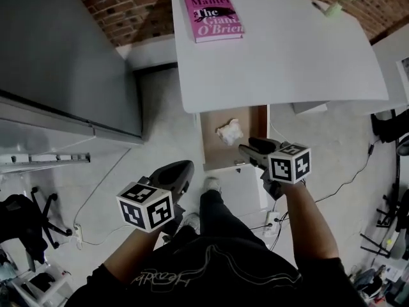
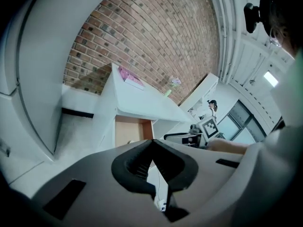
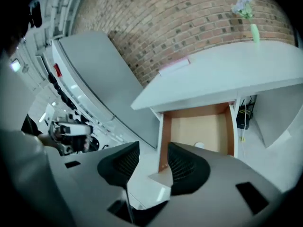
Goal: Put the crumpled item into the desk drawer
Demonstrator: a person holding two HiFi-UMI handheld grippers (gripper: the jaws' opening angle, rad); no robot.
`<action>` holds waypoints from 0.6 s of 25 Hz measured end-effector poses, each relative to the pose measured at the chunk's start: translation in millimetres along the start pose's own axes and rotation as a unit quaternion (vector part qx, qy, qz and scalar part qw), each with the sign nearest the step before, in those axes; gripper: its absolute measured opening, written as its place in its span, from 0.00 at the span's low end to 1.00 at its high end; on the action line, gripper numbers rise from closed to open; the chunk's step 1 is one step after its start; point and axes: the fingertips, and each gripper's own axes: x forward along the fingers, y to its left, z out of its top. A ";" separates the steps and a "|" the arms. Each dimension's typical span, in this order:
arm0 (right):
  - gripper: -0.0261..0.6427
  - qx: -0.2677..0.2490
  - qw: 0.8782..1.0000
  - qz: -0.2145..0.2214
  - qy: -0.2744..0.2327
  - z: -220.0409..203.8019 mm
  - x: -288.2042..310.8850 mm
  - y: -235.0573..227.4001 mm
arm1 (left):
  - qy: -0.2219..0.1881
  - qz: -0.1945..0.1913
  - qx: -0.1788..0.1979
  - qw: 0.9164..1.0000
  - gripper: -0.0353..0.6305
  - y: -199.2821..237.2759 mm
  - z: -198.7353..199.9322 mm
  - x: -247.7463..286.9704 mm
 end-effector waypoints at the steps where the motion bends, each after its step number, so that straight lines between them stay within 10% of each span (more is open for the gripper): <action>1: 0.33 0.006 1.000 0.016 -0.022 5.8 -14.1 22.3 | -0.004 -0.004 0.007 1.000 0.09 -6.7 2.9 -8.2; 15: 0.13 -0.105 0.959 0.068 -0.255 44.1 -193.8 239.4 | -0.063 -0.135 0.135 0.980 0.09 -143.6 41.1 -132.7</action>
